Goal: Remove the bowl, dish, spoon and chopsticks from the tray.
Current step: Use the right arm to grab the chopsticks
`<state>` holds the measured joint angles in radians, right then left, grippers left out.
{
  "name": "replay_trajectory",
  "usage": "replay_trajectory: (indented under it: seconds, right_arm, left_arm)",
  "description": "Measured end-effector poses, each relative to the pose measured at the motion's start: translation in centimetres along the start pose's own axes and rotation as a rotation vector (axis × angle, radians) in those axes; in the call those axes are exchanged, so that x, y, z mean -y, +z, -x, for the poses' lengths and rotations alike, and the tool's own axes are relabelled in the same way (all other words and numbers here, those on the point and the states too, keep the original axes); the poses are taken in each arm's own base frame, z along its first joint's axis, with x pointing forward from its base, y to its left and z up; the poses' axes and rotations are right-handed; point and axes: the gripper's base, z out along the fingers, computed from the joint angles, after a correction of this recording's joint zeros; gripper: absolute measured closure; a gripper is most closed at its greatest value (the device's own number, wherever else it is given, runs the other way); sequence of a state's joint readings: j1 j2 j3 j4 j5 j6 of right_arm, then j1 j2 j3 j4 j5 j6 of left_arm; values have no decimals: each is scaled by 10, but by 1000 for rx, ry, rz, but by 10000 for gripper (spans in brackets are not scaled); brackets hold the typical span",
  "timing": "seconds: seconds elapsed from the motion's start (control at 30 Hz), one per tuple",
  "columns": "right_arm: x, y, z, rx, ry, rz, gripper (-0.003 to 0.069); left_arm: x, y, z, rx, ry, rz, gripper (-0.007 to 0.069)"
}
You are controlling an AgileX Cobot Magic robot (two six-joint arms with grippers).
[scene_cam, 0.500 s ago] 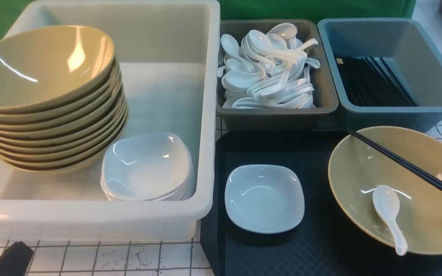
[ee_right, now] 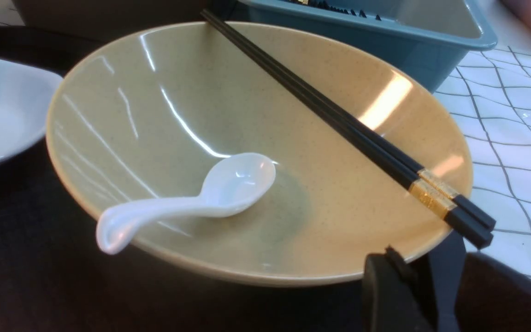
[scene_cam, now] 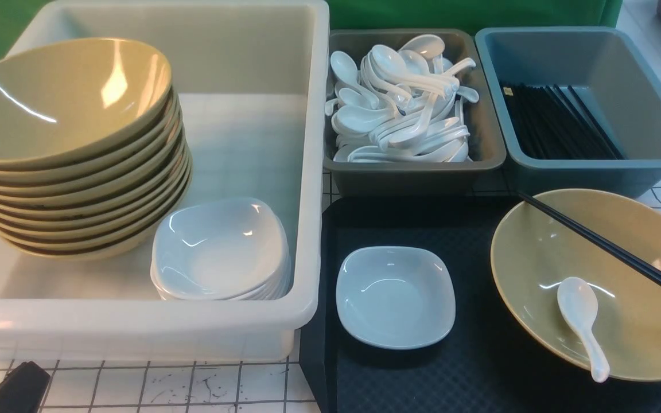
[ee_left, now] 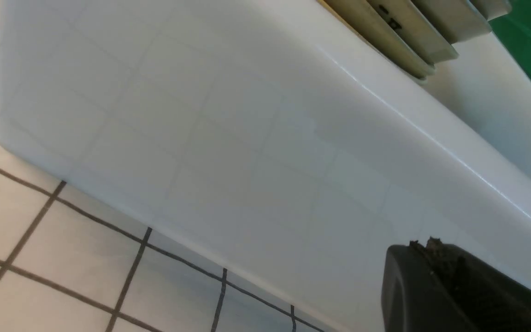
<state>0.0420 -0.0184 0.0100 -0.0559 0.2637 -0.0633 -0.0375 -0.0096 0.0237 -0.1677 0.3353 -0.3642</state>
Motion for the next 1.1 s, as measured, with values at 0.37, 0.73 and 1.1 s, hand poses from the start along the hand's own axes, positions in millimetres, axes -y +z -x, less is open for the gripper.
replay_trajectory:
  seconds: [0.37, 0.73, 1.1]
  right_arm:
    - [0, 0, 0, 0, 0, 0, 423]
    - [0, 0, 0, 0, 0, 0, 423]
    - [0, 0, 0, 0, 0, 0, 423]
  left_arm:
    - [0, 0, 0, 0, 1, 0, 626]
    - [2, 0, 2, 31, -34, -22, 626]
    - [10, -5, 28, 277, -582, -206, 626]
